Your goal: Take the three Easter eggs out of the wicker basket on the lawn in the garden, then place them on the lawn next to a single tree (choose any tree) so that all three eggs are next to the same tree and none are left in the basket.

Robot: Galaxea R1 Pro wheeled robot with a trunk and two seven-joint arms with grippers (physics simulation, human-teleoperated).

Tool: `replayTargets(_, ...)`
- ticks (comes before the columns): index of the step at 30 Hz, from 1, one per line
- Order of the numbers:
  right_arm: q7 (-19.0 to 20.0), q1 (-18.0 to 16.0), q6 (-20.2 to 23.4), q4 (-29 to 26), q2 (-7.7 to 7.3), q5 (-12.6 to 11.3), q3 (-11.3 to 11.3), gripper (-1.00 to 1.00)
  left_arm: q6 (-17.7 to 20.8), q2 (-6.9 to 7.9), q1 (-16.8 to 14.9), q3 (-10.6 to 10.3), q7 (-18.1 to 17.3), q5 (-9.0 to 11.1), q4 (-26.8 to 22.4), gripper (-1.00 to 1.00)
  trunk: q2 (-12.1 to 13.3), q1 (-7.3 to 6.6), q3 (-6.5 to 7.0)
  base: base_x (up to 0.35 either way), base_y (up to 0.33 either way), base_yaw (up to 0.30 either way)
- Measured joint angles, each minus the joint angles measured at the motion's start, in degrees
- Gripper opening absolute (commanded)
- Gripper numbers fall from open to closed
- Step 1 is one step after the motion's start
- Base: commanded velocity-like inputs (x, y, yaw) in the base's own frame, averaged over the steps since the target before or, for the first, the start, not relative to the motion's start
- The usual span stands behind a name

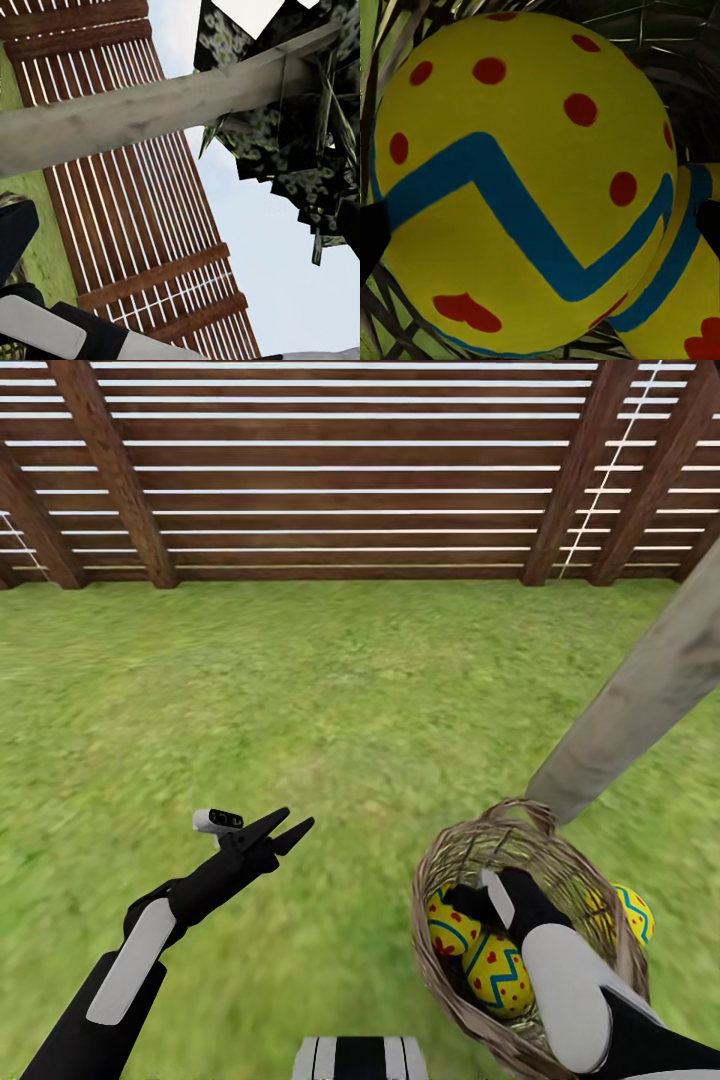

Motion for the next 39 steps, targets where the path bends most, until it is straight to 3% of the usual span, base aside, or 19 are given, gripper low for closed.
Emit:
replayTargets(13, 0.2, 0.0, 0.0, 0.0, 0.11, -1.5, -0.1, 1.00, 0.0, 0.00, 0.0, 0.0, 0.0, 0.0, 0.0, 1.00, -0.1, 0.09, -0.88, 0.000, 0.000, 0.000)
replayTargets(20, 0.3, 0.0, 0.1, 0.0, 0.11, -1.6, -0.1, 1.00, 0.0, 0.00, 0.0, 0.0, 0.0, 0.0, 0.0, 1.00, -0.1, 0.09, -0.89, 0.000, 0.000, 0.000)
replayTargets(27, 0.3, -0.5, 0.1, 0.0, 0.10, -1.6, -0.1, 1.00, 0.0, 0.00, 0.0, 0.0, 0.0, 0.0, 0.0, 1.00, -0.1, 0.17, -1.77, 0.000, 0.000, 0.000)
replayTargets(28, 0.3, -0.5, 0.0, 0.1, 0.10, -1.6, -0.1, -1.00, 0.0, 0.00, 0.0, 0.0, 0.0, 0.0, 0.0, 1.00, -0.1, 0.17, -1.77, 0.000, 0.000, 0.000)
replayTargets(39, 0.4, -0.5, 0.0, -0.1, 0.10, -1.6, -0.1, -1.00, 0.0, 0.04, 0.0, 0.0, 0.0, 0.0, 0.0, 1.00, -0.1, 0.17, -1.77, 0.000, 0.000, 0.000)
